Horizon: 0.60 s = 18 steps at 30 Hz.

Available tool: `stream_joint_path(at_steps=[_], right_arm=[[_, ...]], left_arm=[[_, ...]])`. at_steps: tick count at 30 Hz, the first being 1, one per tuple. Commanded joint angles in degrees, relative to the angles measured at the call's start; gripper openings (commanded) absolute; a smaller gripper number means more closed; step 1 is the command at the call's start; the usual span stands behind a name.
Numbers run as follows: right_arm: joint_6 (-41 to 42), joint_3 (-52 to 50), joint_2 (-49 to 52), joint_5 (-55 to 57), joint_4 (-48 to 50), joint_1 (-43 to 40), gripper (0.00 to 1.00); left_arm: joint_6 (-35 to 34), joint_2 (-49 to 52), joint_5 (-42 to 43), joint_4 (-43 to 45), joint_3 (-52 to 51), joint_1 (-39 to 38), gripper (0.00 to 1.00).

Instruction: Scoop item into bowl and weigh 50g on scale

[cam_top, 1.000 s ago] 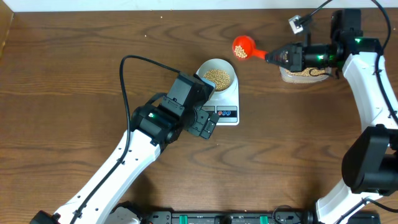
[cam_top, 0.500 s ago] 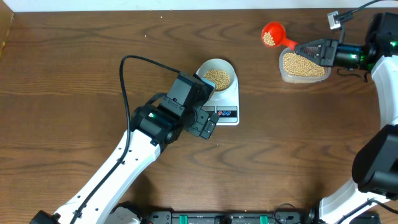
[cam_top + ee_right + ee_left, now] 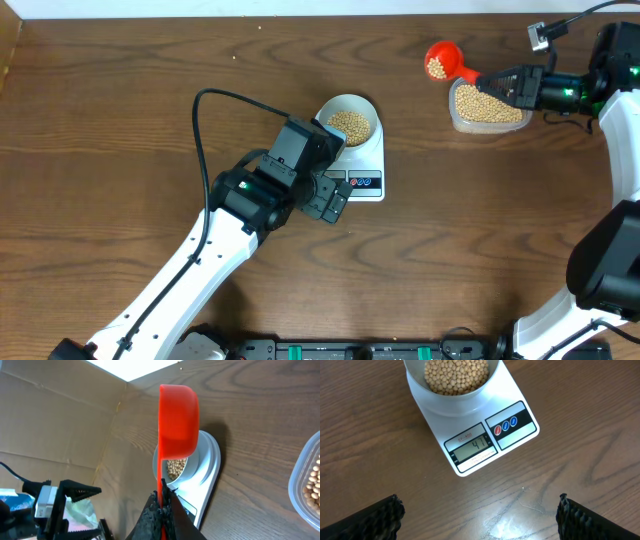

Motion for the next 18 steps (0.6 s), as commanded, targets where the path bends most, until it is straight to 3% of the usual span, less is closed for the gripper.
stream_joint_path(at_steps=[1, 8, 18], right_arm=[[4.48, 1.38, -1.33, -0.39, 0.28, -1.6, 0.01], [11.02, 1.4, -2.16, 4.2, 0.07, -4.42, 0.01], [13.22, 1.4, -6.27, 13.05, -0.39, -4.5, 0.01]], left_arm=[[0.81, 0.11, 0.55, -0.13, -0.22, 0.35, 0.99], [0.79, 0.11, 0.55, -0.13, -0.22, 0.35, 0.99], [0.81, 0.11, 0.55, -0.13, -0.22, 0.35, 0.99]])
